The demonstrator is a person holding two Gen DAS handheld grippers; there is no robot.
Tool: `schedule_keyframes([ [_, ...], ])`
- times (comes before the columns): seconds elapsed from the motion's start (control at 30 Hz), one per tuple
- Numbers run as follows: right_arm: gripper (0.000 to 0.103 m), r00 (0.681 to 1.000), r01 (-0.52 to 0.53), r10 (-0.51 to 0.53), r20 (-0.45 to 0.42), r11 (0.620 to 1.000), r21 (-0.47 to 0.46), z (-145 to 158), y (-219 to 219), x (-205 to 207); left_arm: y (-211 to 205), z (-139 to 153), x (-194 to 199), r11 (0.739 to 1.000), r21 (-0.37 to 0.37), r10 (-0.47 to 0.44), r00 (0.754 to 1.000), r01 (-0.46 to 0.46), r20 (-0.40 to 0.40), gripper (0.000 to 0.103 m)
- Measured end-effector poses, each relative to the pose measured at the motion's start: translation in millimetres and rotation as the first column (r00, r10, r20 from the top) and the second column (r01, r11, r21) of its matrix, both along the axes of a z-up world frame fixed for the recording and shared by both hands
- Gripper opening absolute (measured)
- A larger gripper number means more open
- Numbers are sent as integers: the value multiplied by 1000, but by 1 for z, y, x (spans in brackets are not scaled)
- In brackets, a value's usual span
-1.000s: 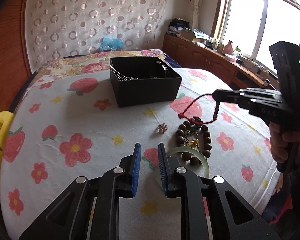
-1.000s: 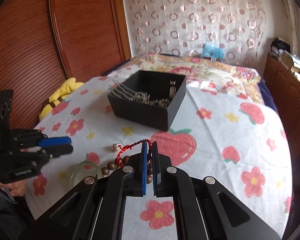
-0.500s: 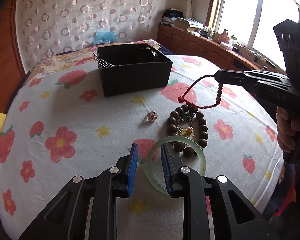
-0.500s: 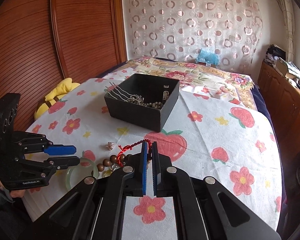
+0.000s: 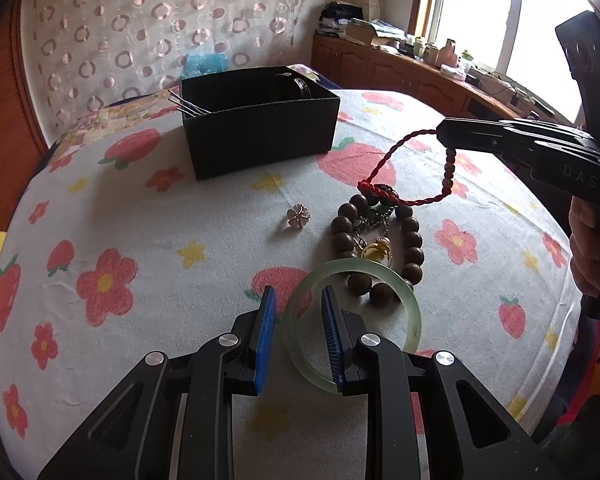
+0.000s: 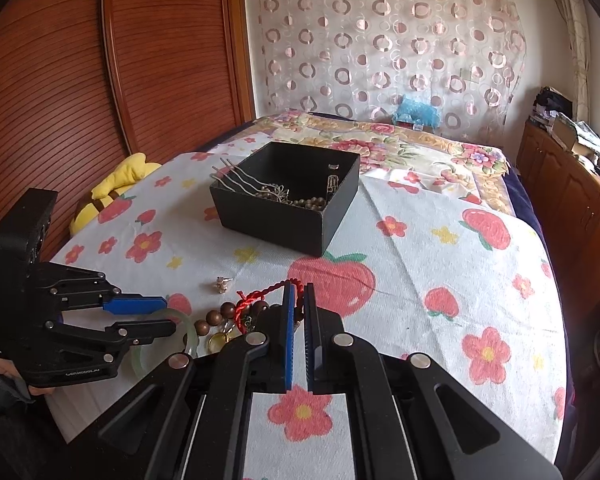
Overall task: Organize jewelry
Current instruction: 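Lift the bracelet and bangle and carry both grippers over the black box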
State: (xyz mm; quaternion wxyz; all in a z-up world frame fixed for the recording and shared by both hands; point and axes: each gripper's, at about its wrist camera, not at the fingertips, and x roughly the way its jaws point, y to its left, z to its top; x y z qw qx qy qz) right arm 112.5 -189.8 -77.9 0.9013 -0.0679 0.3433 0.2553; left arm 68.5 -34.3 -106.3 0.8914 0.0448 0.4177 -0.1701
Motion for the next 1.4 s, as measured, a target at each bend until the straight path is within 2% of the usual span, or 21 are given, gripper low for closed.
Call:
schedule_keyframes([
  [0.03, 5, 1000, -1, 1, -1, 1000, 0, -1, 0, 0, 0, 0, 0, 1000, 1, 0, 1000, 0, 1, 22],
  [0.17, 5, 1000, 0, 0, 1, 1000, 1, 0, 0, 0, -2, 0, -1, 1000, 8, -6, 1000, 6, 7, 10],
  [0.23, 5, 1000, 0, 0, 1, 1000, 3, -1, 0, -1, -2, 4, -4, 1000, 3, -5, 999, 5, 33, 7],
  [0.6, 5, 1000, 0, 0, 26, 1000, 4, 11, 5, -2, 13, 38, -12, 997, -58, 67, 988, -60, 139, 7],
  [1.4, 5, 996, 3, -4, 86, 1000, 14, 44, 25, 42, 34, 73, 21, 990, -71, 133, 967, -121, 215, 7],
])
